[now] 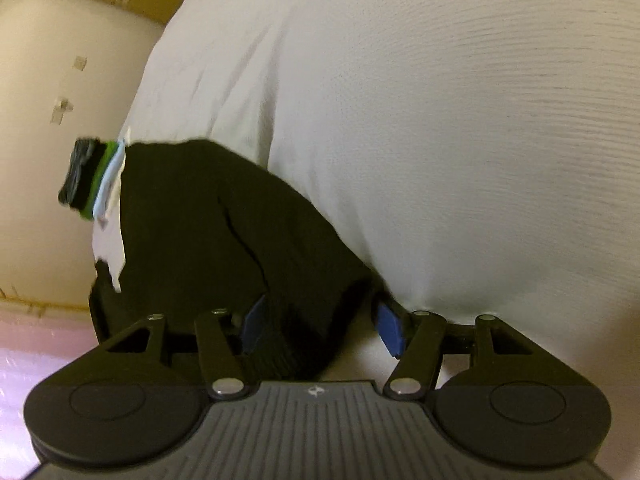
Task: Fold clothes
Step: 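Lay the pants back down on the bed, straightening them lengthwise, then open both grippers and release the pant hems on the bed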
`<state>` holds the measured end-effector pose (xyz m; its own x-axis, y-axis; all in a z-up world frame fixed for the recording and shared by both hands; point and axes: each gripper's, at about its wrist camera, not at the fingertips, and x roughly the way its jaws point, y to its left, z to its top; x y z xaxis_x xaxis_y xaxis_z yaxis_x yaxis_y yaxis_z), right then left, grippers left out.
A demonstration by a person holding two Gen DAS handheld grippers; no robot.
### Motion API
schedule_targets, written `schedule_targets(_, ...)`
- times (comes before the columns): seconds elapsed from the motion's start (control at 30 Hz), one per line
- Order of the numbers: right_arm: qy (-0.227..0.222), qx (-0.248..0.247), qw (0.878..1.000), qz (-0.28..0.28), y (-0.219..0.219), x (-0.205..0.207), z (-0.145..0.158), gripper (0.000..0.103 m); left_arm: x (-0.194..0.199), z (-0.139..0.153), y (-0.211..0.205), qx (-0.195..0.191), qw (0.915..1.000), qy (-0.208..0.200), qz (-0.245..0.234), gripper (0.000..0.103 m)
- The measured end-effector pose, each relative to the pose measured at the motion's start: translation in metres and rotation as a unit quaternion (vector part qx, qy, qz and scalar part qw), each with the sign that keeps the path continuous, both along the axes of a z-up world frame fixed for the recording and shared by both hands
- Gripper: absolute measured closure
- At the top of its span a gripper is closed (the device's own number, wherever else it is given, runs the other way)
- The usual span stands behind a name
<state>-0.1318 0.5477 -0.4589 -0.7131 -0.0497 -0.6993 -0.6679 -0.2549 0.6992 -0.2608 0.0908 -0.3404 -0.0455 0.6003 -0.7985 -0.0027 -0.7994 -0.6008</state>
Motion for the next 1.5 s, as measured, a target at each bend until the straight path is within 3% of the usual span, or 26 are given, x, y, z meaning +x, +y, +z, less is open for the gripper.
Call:
schedule_targets(0.03, -0.003, 0.004, 1.000, 0.005, 0.002, -0.014, -0.003, 0.083, 0.001, 0.000, 0.002, -0.001, 1.0000, 0.002, -0.006, 0.083)
schedule_targets(0.07, -0.013, 0.017, 1.000, 0.017, 0.003, -0.022, -0.001, 0.091, 0.003, 0.000, 0.004, -0.002, 0.9999, 0.003, -0.012, 0.087)
schedule_targets(0.13, -0.022, 0.048, 0.998, 0.040, 0.002, -0.028, 0.011, 0.093, 0.004, 0.005, 0.010, -0.003, 0.9997, 0.011, -0.024, 0.092)
schedule_targets(0.3, 0.024, 0.093, 0.994, 0.042, 0.004, 0.003, 0.074, 0.095, 0.017, 0.037, 0.039, 0.031, 0.9932, 0.063, -0.093, 0.095)
schedule_targets(0.4, 0.029, 0.101, 0.994, 0.020, 0.012, 0.031, 0.092, 0.095, 0.034, 0.036, 0.056, 0.038, 0.9892, 0.054, -0.131, 0.095)
schedule_targets(0.47, 0.001, 0.091, 0.996, -0.004, 0.017, 0.048, 0.080, 0.094, 0.049, 0.026, 0.067, 0.016, 0.9861, 0.053, -0.157, 0.093)
schedule_targets(0.53, -0.042, 0.064, 0.997, -0.005, 0.022, 0.053, 0.051, 0.092, 0.059, 0.011, 0.073, -0.038, 0.9823, 0.046, -0.177, 0.092)
schedule_targets(0.63, -0.067, 0.035, 0.997, 0.002, 0.014, 0.057, 0.038, 0.068, 0.055, 0.020, 0.075, -0.052, 0.9800, 0.040, -0.188, 0.085)
schedule_targets(0.67, -0.063, 0.047, 0.997, -0.001, 0.005, 0.060, 0.048, 0.055, 0.053, 0.024, 0.077, -0.057, 0.9783, 0.040, -0.195, 0.084)
schedule_targets(0.7, -0.058, 0.059, 0.997, 0.003, -0.004, 0.063, 0.057, 0.052, 0.052, 0.031, 0.073, -0.071, 0.9735, 0.049, -0.212, 0.084)
schedule_targets(0.8, -0.054, 0.072, 0.995, 0.037, -0.034, 0.069, 0.076, 0.052, 0.056, 0.052, 0.074, -0.096, 0.9582, 0.067, -0.261, 0.084)
schedule_targets(1.0, -0.041, 0.054, 0.988, 0.141, -0.116, 0.066, 0.083, 0.052, 0.063, 0.077, 0.076, -0.134, 0.9290, 0.101, -0.330, 0.081)
schedule_targets(1.13, -0.039, 0.074, 0.983, 0.165, -0.151, 0.047, 0.067, 0.052, 0.059, 0.078, 0.069, -0.138, 0.9251, 0.099, -0.339, 0.080)
schedule_targets(1.2, -0.027, 0.083, 0.982, 0.165, -0.160, 0.039, 0.061, 0.054, 0.057, 0.081, 0.065, -0.139, 0.9255, 0.097, -0.339, 0.080)
schedule_targets(1.23, -0.019, 0.078, 0.984, 0.159, -0.162, 0.040, 0.058, 0.067, 0.058, 0.077, 0.069, -0.140, 0.9248, 0.097, -0.340, 0.080)
schedule_targets(1.27, -0.010, 0.066, 0.985, 0.156, -0.163, 0.039, 0.052, 0.088, 0.060, 0.073, 0.074, -0.141, 0.9239, 0.097, -0.342, 0.080)
schedule_targets(1.5, 0.041, 0.020, 0.987, 0.153, -0.159, 0.065, 0.045, 0.094, 0.057, 0.065, 0.093, -0.149, 0.9151, 0.118, -0.356, 0.081)
